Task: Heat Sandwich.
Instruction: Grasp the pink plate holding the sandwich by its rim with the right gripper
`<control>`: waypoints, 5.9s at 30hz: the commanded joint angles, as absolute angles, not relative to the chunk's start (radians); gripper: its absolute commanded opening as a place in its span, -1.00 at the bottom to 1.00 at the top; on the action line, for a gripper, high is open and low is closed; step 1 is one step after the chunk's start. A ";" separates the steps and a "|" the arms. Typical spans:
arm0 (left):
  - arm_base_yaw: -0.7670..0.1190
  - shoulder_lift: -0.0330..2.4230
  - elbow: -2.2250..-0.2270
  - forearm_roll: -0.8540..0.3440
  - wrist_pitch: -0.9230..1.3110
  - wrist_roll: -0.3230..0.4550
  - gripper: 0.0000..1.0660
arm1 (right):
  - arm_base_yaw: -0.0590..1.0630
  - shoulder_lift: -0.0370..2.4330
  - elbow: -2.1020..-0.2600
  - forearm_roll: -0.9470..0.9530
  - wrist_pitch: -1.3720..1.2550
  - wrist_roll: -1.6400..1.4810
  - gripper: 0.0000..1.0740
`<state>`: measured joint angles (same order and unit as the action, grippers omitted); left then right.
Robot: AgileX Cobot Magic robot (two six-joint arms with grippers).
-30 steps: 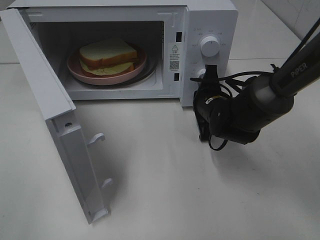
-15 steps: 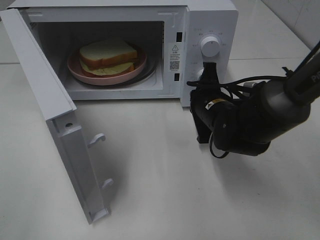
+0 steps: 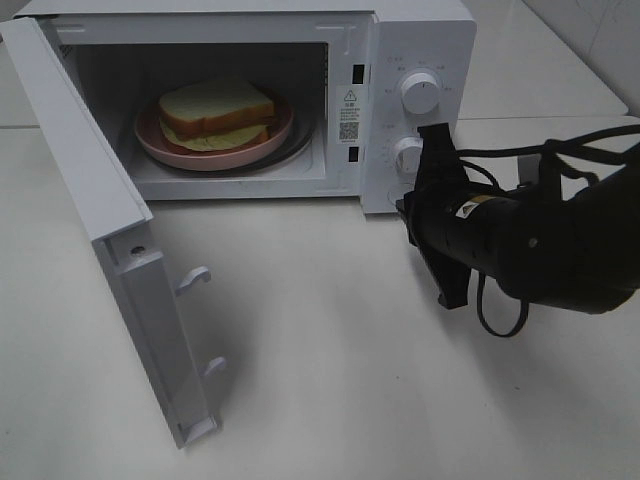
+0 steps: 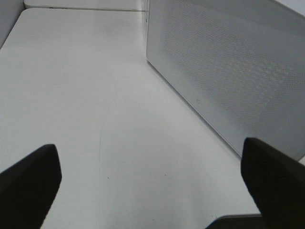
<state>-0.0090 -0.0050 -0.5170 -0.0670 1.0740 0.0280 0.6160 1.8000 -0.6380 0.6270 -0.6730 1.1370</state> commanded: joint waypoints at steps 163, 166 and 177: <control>-0.004 -0.010 -0.515 -0.067 1.070 0.021 0.82 | 0.666 2.205 -1.760 -0.062 0.541 -1.183 0.52; -0.004 -0.010 -0.515 -0.067 1.070 0.021 0.82 | 0.666 2.250 -1.814 -0.061 0.543 -1.183 0.50; -0.004 -0.010 -0.515 -0.067 1.070 0.021 0.82 | 0.666 2.363 -2.002 -0.070 0.619 -1.144 0.48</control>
<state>-0.0090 -0.0050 -0.5170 -0.0670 1.0740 0.0280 0.6650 2.3570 -1.9920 -0.0710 0.6050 -1.1560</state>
